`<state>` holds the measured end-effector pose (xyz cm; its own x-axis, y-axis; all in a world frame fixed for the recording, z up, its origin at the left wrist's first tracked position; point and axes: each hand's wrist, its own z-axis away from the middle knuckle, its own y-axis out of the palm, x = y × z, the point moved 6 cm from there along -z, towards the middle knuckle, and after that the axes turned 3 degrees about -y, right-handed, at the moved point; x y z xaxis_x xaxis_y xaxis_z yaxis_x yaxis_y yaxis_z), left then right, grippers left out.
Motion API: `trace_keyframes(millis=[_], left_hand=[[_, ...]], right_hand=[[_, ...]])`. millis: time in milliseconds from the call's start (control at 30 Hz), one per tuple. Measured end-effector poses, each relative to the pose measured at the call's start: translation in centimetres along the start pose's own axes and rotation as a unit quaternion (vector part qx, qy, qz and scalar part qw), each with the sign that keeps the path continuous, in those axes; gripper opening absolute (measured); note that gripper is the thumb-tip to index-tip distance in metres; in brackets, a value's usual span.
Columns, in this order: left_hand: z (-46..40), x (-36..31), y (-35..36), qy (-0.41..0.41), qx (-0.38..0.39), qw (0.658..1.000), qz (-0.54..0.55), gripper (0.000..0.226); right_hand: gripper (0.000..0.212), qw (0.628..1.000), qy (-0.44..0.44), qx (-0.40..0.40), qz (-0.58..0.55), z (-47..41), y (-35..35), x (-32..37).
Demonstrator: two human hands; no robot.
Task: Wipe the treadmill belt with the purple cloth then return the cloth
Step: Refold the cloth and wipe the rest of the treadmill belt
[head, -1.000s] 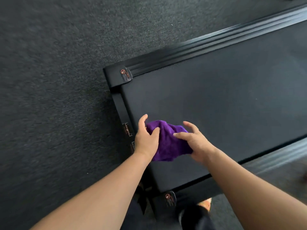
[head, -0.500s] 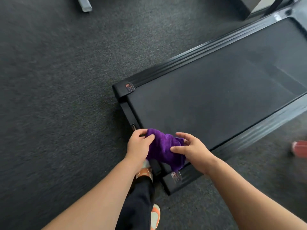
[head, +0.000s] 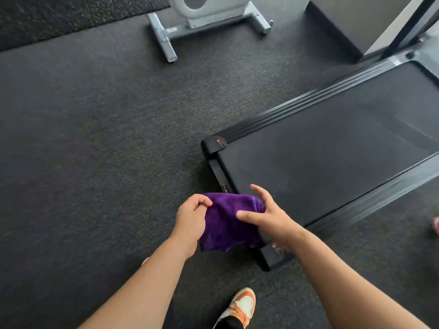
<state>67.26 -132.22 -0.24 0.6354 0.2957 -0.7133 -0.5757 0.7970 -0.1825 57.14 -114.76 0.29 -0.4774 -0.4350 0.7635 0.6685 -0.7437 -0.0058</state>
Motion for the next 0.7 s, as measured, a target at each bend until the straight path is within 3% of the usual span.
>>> trace_keyframes(millis=[67, 100, 167, 233, 333, 433, 567, 700], left_hand=[[-0.5, -0.7, -3.0, -0.060, 0.019, 0.997, 0.049, 0.038], [-0.7, -1.0, -4.3, -0.083, 0.054, 0.992, 0.078, 0.035], [-0.9, -2.2, -6.7, -0.095, 0.149, 0.980, 0.094, 0.043], [-1.7, -3.1, -9.7, -0.068, 0.194, 0.978, 0.015, 0.065], [-3.9, -5.4, -14.8, -0.004, 0.165, 0.975, -0.147, 0.080], [-5.3, -8.9, -19.6, 0.068, 0.125, 0.957, -0.251, 0.075], [-6.7, -14.3, -24.6, 0.147, 0.071, 0.941, -0.295, 0.044], [-8.1, -19.0, -27.6, 0.179, 0.075, 0.935, -0.298, 0.029]], right_hand=[[0.109, 0.997, 0.009, 0.072, -0.025, -0.2, 2.6, 1.2], [0.112, 0.997, 0.004, 0.075, -0.019, -0.6, 3.7, 1.8], [0.101, 0.998, -0.012, 0.052, -0.031, -1.3, 6.0, 3.6], [0.087, 0.998, -0.026, 0.051, -0.012, -2.2, 8.8, 5.5], [0.088, 0.992, -0.024, 0.056, 0.114, -3.3, 13.4, 8.9], [0.087, 0.965, -0.050, 0.007, 0.256, -4.5, 17.7, 12.9], [0.058, 0.953, -0.115, -0.054, 0.274, -6.4, 21.6, 17.9], [0.055, 0.958, -0.105, -0.080, 0.253, -7.6, 23.4, 22.2]])
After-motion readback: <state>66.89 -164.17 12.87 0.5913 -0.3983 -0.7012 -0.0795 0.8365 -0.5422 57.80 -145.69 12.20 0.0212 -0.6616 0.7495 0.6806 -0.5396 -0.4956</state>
